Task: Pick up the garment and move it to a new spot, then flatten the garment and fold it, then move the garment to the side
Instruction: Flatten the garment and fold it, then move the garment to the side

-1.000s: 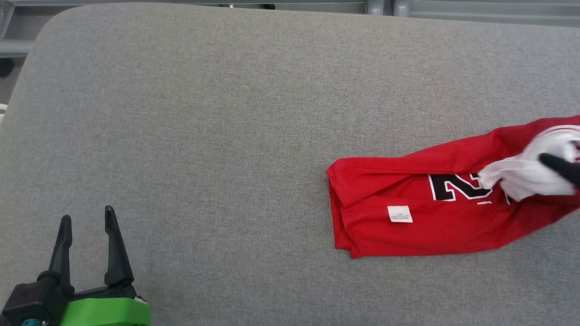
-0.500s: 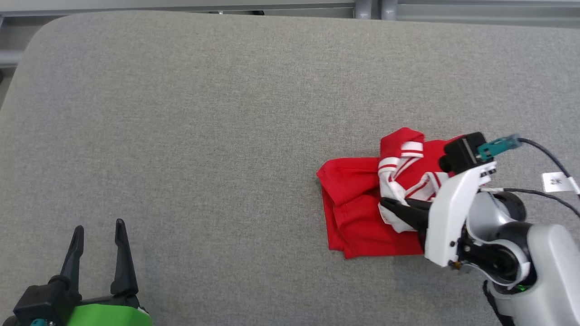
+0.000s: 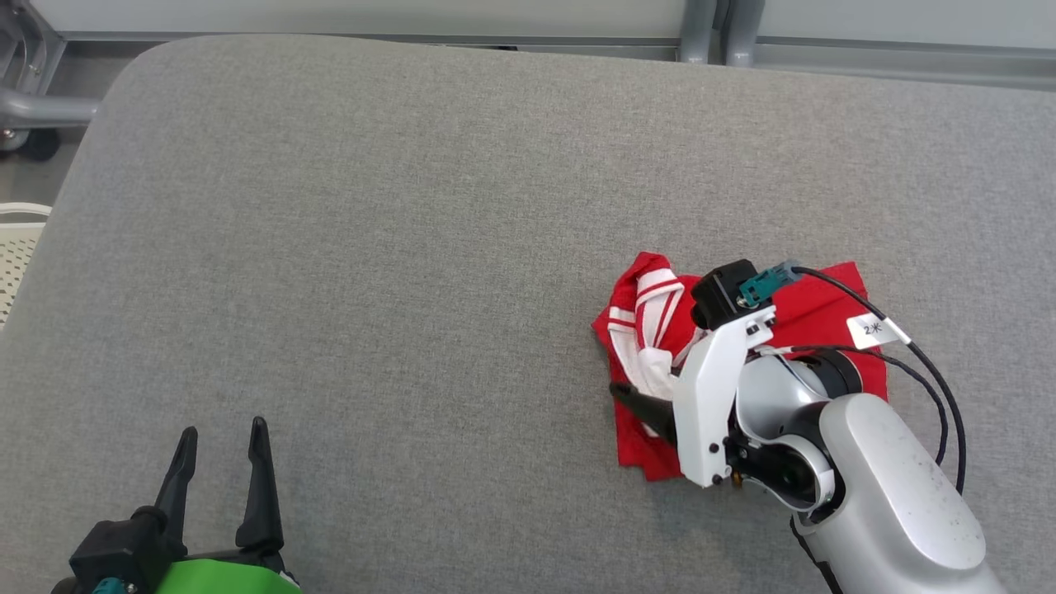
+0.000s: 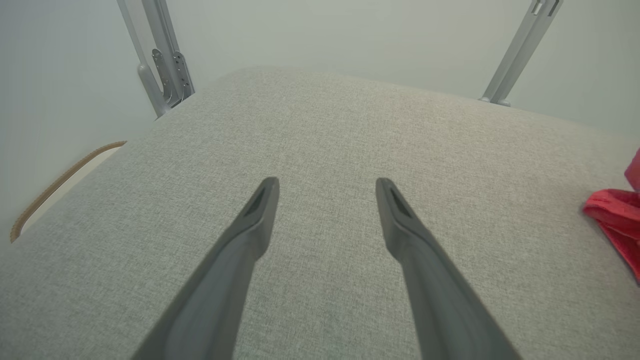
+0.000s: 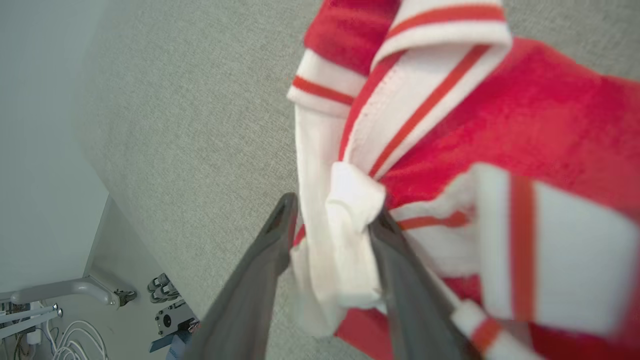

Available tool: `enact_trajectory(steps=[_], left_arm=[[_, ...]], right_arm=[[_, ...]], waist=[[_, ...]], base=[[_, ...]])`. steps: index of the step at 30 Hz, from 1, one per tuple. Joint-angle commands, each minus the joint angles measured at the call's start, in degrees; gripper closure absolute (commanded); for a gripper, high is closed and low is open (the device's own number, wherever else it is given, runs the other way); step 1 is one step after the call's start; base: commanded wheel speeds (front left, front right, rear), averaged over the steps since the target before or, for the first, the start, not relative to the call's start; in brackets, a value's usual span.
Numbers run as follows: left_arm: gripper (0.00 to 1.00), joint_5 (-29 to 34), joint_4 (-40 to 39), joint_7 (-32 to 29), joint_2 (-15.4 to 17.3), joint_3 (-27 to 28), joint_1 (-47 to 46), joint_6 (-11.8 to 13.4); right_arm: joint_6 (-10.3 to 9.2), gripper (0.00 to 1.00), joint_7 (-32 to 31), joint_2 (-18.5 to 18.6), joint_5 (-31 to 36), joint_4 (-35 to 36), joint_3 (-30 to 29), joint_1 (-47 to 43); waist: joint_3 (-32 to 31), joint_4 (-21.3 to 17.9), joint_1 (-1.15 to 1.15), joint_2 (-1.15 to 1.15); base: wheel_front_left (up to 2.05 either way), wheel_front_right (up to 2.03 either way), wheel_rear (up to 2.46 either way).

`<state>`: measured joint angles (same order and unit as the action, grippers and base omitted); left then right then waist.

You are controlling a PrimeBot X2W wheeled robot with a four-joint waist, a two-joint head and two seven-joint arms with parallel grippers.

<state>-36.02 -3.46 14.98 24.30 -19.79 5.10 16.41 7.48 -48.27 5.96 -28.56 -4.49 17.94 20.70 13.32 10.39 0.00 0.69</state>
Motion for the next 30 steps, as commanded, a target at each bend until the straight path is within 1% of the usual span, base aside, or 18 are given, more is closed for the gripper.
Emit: enact_trajectory(steps=[1,6,10,12,14,17,19,21,23,25,26,27,28,30], left_arm=[[0.00,0.43,0.38,0.27,-0.35,0.20,-0.47,-0.38],[0.00,0.70,1.22,0.27,-0.73,0.89,0.50,-1.27],[0.00,0.84,1.27,0.28,-0.60,1.78,1.30,-1.04],[0.00,0.89,0.95,0.27,-0.42,2.30,1.82,-0.75],[0.00,1.07,0.37,0.27,-0.24,2.52,2.35,-0.45],[0.00,1.08,-0.15,0.27,0.05,2.47,2.17,-0.79],[0.00,1.24,-0.56,0.27,-0.05,2.33,1.46,-0.75],[0.00,1.50,-0.86,0.24,-0.35,1.99,0.59,-0.90],[0.00,1.65,-0.97,0.17,-0.70,1.55,-0.04,-1.12],[0.00,1.62,-0.91,0.08,-0.89,1.22,-0.40,-1.15],[0.00,1.56,-0.83,0.08,-0.95,1.23,-0.52,-1.16],[0.00,1.48,-0.63,0.08,-1.04,1.21,-0.67,-1.21],[0.00,1.47,-0.47,0.09,-1.14,1.14,-0.83,-1.29],[0.00,1.38,-0.23,0.10,-1.36,1.10,-1.16,-1.36]], right_arm=[[0.03,0.00,0.50,0.08,-0.22,-0.26,0.50,0.29],[0.03,0.00,1.19,2.02,-2.16,3.78,2.89,-1.05],[0.03,0.00,0.86,4.24,-5.55,12.13,3.76,-4.44],[0.03,0.00,0.37,5.41,-7.30,17.19,2.11,-6.53],[0.03,0.00,0.07,6.09,-8.44,21.74,-0.82,-7.94],[0.03,0.00,0.44,6.78,-8.42,24.95,-8.34,-9.03],[0.03,0.00,0.04,7.00,-7.65,24.14,-13.80,-9.55],[0.03,0.00,-0.04,8.09,-6.38,22.04,-18.52,-9.63],[0.03,0.00,-0.41,8.48,-5.83,18.99,-21.39,-10.33],[0.03,0.00,-0.58,9.60,-5.98,16.02,-22.66,-10.59],[0.03,0.00,-0.57,9.55,-6.68,14.60,-23.06,-10.68],[0.03,0.00,-0.16,10.50,-5.89,13.19,-23.34,-10.82],[0.03,0.00,0.24,12.06,-4.72,12.18,-22.77,-10.92],[0.03,0.00,0.86,12.15,-5.35,9.73,-22.14,-11.04]], waist=[[-0.58,0.31,0.00,-0.69],[-1.29,-0.02,0.00,-0.69],[-2.12,-0.77,0.00,-0.69],[-2.40,-1.43,0.00,-0.69],[-2.34,-2.22,0.00,-0.69],[-1.85,-3.10,0.00,-0.69],[-1.19,-3.39,0.00,-0.69],[-0.41,-3.33,0.00,-0.69],[0.20,-3.05,0.00,-0.69],[0.82,-2.65,0.00,-0.69],[1.10,-2.51,0.00,-0.69],[1.25,-2.32,0.00,-0.69],[1.35,-2.11,0.00,-0.69],[1.37,-1.72,0.00,-0.69]], base=[[0.00,0.00,0.00],[0.00,0.00,0.00],[0.00,0.00,0.00],[0.00,0.00,0.00],[0.00,0.00,0.00],[0.00,0.00,0.00],[0.00,0.00,0.00],[0.00,0.00,0.00],[0.00,0.00,0.00],[0.00,0.00,0.00],[0.00,0.00,0.00],[0.00,0.00,0.00],[0.00,0.00,0.00],[0.00,0.00,0.00]])
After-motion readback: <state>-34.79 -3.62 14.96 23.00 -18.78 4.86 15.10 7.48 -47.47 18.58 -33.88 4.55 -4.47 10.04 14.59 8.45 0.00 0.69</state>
